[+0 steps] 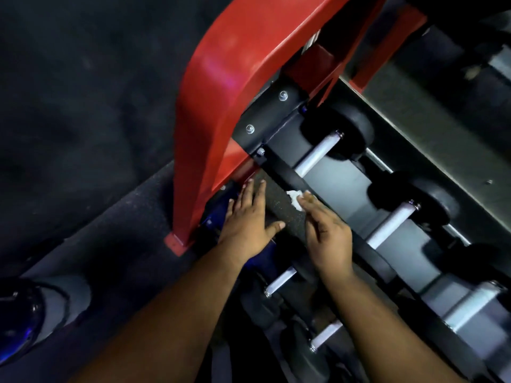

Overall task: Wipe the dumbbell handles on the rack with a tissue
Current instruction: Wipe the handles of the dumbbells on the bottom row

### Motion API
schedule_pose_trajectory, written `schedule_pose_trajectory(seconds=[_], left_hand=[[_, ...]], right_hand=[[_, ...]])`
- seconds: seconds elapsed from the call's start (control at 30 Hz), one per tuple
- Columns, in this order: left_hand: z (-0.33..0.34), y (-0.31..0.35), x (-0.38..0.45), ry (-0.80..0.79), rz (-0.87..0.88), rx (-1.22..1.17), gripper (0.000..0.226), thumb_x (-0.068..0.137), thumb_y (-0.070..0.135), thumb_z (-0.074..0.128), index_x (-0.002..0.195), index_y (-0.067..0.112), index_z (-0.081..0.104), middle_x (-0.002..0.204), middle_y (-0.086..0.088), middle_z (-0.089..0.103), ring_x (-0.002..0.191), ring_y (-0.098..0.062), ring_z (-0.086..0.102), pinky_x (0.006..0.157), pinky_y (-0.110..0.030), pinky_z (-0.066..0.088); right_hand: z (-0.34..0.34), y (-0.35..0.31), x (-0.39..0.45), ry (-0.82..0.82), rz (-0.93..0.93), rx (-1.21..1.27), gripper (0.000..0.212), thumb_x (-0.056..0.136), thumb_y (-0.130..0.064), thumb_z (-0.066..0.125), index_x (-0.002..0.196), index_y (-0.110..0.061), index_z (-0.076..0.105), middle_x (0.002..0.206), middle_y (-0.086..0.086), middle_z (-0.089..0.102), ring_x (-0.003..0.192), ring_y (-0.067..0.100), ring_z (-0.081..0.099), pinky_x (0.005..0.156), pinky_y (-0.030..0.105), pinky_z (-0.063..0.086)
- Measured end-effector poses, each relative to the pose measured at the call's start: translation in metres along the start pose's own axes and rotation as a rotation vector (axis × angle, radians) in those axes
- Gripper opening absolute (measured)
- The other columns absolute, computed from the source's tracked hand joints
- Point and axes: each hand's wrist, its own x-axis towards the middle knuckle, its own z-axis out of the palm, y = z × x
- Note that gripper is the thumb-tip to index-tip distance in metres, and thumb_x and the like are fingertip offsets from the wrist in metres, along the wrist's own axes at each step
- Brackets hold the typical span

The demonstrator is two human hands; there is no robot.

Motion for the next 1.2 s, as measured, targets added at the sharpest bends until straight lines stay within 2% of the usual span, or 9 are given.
schedule_pose_trajectory(seconds=[0.27, 0.47, 0.57, 0.73, 0.9, 1.0, 1.07, 1.13, 1.2], left_hand=[[0.046, -0.116, -0.090, -0.156, -0.172, 0.029, 0.096, 0.092, 0.063, 0.056, 0.162, 0.022, 0.005, 0.170, -0.009, -0.003, 0.156, -0.025, 0.001, 0.125, -0.050, 0.006], [0.118, -0.181, -0.100, -0.183, -0.250, 0.030, 0.099, 0.092, 0.064, 0.054, 0.162, 0.019, -0.001, 0.169, -0.010, -0.006, 0.156, -0.025, -0.005, 0.125, -0.047, 0.002], [0.158, -0.205, -0.094, -0.191, -0.286, -0.004, 0.101, 0.093, 0.063, 0.054, 0.161, 0.017, -0.004, 0.169, -0.011, -0.011, 0.156, -0.025, -0.009, 0.124, -0.044, -0.001], [0.205, -0.235, -0.080, -0.142, -0.280, -0.078, 0.106, 0.093, 0.057, 0.060, 0.161, 0.014, -0.009, 0.167, -0.012, -0.019, 0.154, -0.026, -0.017, 0.127, -0.041, -0.001], [0.236, -0.251, -0.053, -0.072, -0.236, -0.047, 0.113, 0.089, 0.056, 0.065, 0.160, 0.009, -0.010, 0.167, -0.012, -0.021, 0.154, -0.025, -0.019, 0.126, -0.039, -0.004], [0.245, -0.255, -0.032, -0.042, -0.238, -0.031, 0.120, 0.086, 0.060, 0.067, 0.159, 0.008, -0.013, 0.166, -0.014, -0.022, 0.154, -0.027, -0.019, 0.125, -0.039, -0.007], [0.248, -0.259, -0.018, -0.008, -0.252, -0.042, 0.125, 0.082, 0.061, 0.071, 0.159, 0.006, -0.011, 0.167, -0.015, -0.019, 0.154, -0.029, -0.017, 0.125, -0.040, -0.008], [0.246, -0.260, -0.006, 0.000, -0.264, -0.035, 0.132, 0.076, 0.062, 0.076, 0.159, 0.005, -0.010, 0.167, -0.016, -0.016, 0.155, -0.029, -0.016, 0.124, -0.040, -0.008], [0.242, -0.262, 0.003, -0.034, -0.293, -0.033, 0.142, 0.069, 0.061, 0.083, 0.158, 0.004, -0.013, 0.167, -0.016, -0.016, 0.155, -0.029, -0.015, 0.125, -0.040, -0.008]], right_hand=[[0.085, -0.006, -0.075, -0.432, 0.003, -0.127, 0.046, 0.091, -0.012, 0.048, 0.131, -0.026, 0.065, 0.138, -0.006, 0.061, 0.131, 0.009, 0.054, 0.109, 0.026, 0.043], [0.166, 0.050, -0.115, -0.691, -0.048, -0.219, 0.039, 0.092, -0.013, 0.061, 0.128, -0.027, 0.067, 0.135, -0.002, 0.064, 0.129, 0.015, 0.057, 0.104, 0.036, 0.049], [0.200, 0.079, -0.120, -0.752, -0.067, -0.261, 0.039, 0.092, -0.010, 0.060, 0.127, -0.024, 0.068, 0.134, 0.001, 0.065, 0.128, 0.019, 0.058, 0.105, 0.036, 0.048], [0.246, 0.102, -0.109, -0.788, -0.129, -0.260, 0.053, 0.086, -0.019, 0.033, 0.122, -0.010, 0.071, 0.130, 0.017, 0.065, 0.124, 0.034, 0.060, 0.106, 0.048, 0.047], [0.289, 0.128, -0.090, -0.944, -0.166, -0.302, 0.062, 0.075, -0.006, 0.048, 0.135, -0.011, 0.062, 0.148, 0.016, 0.050, 0.142, 0.034, 0.041, 0.115, 0.036, 0.033], [0.306, 0.134, -0.078, -0.888, -0.263, -0.321, 0.070, 0.068, -0.011, 0.044, 0.135, -0.009, 0.061, 0.146, 0.016, 0.052, 0.140, 0.035, 0.042, 0.115, 0.039, 0.036], [0.319, 0.141, -0.073, -0.895, -0.340, -0.412, 0.070, 0.072, -0.006, 0.053, 0.141, -0.008, 0.055, 0.147, 0.014, 0.051, 0.142, 0.034, 0.041, 0.116, 0.042, 0.036], [0.324, 0.140, -0.072, -1.022, -0.382, -0.601, 0.082, 0.077, -0.004, 0.063, 0.154, -0.010, 0.035, 0.157, 0.010, 0.038, 0.149, 0.030, 0.028, 0.122, 0.045, 0.023], [0.326, 0.139, -0.079, -1.109, -0.431, -0.841, 0.075, 0.092, -0.016, 0.045, 0.160, -0.016, 0.013, 0.166, 0.003, 0.017, 0.154, 0.023, 0.009, 0.122, 0.056, 0.003]])
